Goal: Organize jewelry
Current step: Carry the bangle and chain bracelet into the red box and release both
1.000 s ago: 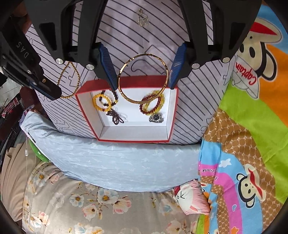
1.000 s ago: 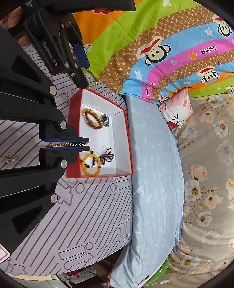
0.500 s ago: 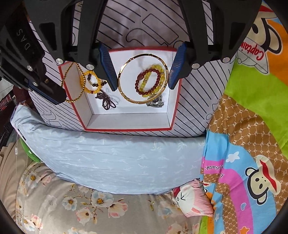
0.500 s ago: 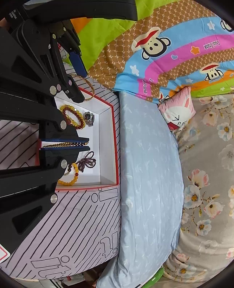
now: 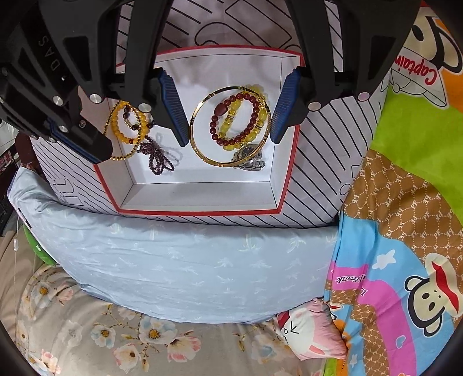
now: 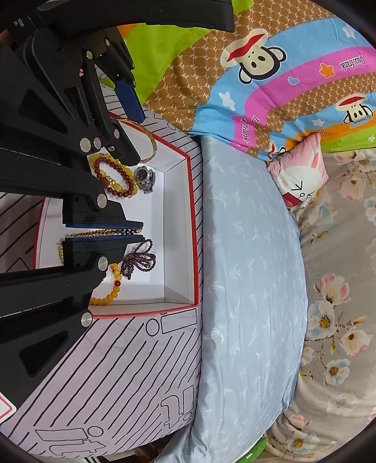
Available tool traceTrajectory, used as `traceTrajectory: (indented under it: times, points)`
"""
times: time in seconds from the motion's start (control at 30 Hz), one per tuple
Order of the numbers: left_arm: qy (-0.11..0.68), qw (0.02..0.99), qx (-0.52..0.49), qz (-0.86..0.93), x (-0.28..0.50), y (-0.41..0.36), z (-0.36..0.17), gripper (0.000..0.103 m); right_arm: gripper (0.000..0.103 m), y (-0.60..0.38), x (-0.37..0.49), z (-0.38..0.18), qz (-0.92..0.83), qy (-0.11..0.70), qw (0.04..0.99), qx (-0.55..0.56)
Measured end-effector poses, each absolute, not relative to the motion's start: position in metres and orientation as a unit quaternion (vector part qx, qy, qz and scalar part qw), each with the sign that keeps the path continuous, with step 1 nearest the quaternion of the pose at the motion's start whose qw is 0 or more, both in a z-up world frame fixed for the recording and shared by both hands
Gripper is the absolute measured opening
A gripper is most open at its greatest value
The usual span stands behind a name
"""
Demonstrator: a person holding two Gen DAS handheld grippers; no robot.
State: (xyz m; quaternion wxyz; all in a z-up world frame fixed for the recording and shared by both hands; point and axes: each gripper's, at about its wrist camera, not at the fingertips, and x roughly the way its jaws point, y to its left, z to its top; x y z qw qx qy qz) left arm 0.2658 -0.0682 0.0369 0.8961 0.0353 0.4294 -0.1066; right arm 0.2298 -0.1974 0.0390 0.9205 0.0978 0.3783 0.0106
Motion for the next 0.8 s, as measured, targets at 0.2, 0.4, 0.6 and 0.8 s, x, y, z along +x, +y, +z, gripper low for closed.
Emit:
traceTrajectory:
  times: [0.2, 0.4, 0.6, 0.8]
  points:
    - [0.435, 0.894, 0.033, -0.104, 0.273, -0.070, 0.029, 0.056, 0.003, -0.197, 0.236, 0.029, 0.010, 0.387, 0.917, 0.094]
    - [0.438, 0.892, 0.032, -0.104, 0.278, -0.072, 0.025, 0.056, 0.003, -0.198, 0.241, 0.023, 0.009, 0.392, 0.915, 0.093]
    - [0.441, 0.891, 0.033, -0.102, 0.283, -0.074, 0.021, 0.056, 0.003, -0.197, 0.246, 0.020, 0.006, 0.394, 0.915, 0.090]
    - [0.442, 0.891, 0.035, -0.094, 0.285, -0.073, 0.017, 0.056, 0.013, -0.192, 0.246, 0.021, -0.006, 0.393, 0.916, 0.075]
